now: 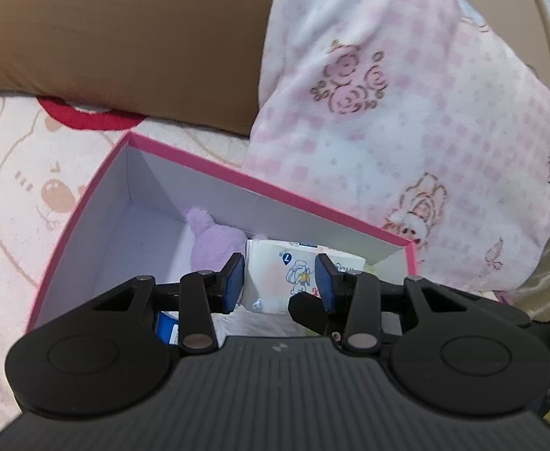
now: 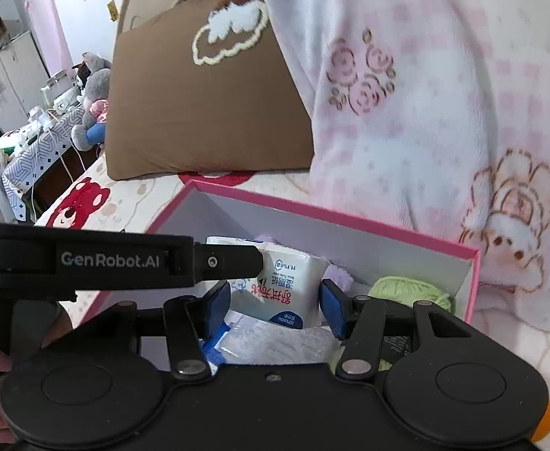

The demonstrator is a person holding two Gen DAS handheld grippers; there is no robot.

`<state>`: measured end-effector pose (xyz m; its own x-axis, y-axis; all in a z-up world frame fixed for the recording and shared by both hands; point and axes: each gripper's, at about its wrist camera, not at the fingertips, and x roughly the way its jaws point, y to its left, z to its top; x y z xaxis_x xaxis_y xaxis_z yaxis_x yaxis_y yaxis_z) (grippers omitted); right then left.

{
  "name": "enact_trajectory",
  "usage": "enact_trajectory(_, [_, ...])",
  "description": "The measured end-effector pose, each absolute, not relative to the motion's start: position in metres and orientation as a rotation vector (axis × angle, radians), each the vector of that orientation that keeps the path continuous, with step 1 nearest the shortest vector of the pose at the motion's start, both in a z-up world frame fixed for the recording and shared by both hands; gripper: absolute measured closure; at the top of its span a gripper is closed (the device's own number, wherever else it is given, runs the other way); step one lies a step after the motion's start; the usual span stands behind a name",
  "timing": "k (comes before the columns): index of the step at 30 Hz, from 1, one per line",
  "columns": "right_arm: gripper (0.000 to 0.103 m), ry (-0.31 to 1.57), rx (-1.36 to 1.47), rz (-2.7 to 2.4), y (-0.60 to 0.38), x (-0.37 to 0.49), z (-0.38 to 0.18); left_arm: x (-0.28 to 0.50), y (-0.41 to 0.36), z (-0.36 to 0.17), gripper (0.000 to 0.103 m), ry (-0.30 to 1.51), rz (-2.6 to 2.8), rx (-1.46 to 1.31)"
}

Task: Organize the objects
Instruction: 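Lower the tissue packet into the pink box and open the left gripper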

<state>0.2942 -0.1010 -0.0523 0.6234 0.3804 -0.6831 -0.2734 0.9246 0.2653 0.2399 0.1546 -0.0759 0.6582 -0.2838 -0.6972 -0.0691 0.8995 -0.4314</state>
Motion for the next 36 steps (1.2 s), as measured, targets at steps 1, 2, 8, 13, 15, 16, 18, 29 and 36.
enact_trajectory(1, [0.045, 0.822, 0.141, 0.381, -0.101, 0.297, -0.057, 0.242, 0.155, -0.080, 0.065, 0.852, -0.122, -0.449])
enact_trajectory(2, [0.045, 0.827, 0.140, 0.381, -0.102, 0.299, -0.060, 0.244, 0.154, -0.084, 0.065, 0.854, -0.122, -0.453])
enact_trajectory(8, [0.044, 0.879, 0.131, 0.377, -0.101, 0.311, -0.081, 0.257, 0.158, -0.106, 0.065, 0.887, -0.100, -0.488])
enact_trajectory(13, [0.044, 0.916, 0.177, 0.396, -0.106, 0.314, -0.087, 0.261, 0.151, -0.109, 0.066, 0.883, -0.079, -0.435])
enact_trajectory(15, [0.044, 0.906, 0.156, 0.408, -0.105, 0.312, -0.087, 0.262, 0.151, -0.110, 0.066, 0.882, -0.072, -0.426])
enact_trajectory(16, [0.044, 0.899, 0.150, 0.408, -0.105, 0.312, -0.087, 0.262, 0.151, -0.111, 0.066, 0.884, -0.075, -0.426])
enact_trajectory(18, [0.047, 0.893, 0.143, 0.405, -0.106, 0.312, -0.090, 0.263, 0.153, -0.113, 0.067, 0.886, -0.071, -0.431])
enact_trajectory(29, [0.049, 0.950, 0.150, 0.428, -0.110, 0.312, -0.091, 0.261, 0.154, -0.120, 0.069, 0.936, -0.063, -0.432])
enact_trajectory(36, [0.049, 0.989, 0.121, 0.425, -0.102, 0.312, -0.098, 0.262, 0.157, -0.127, 0.069, 0.973, -0.047, -0.435])
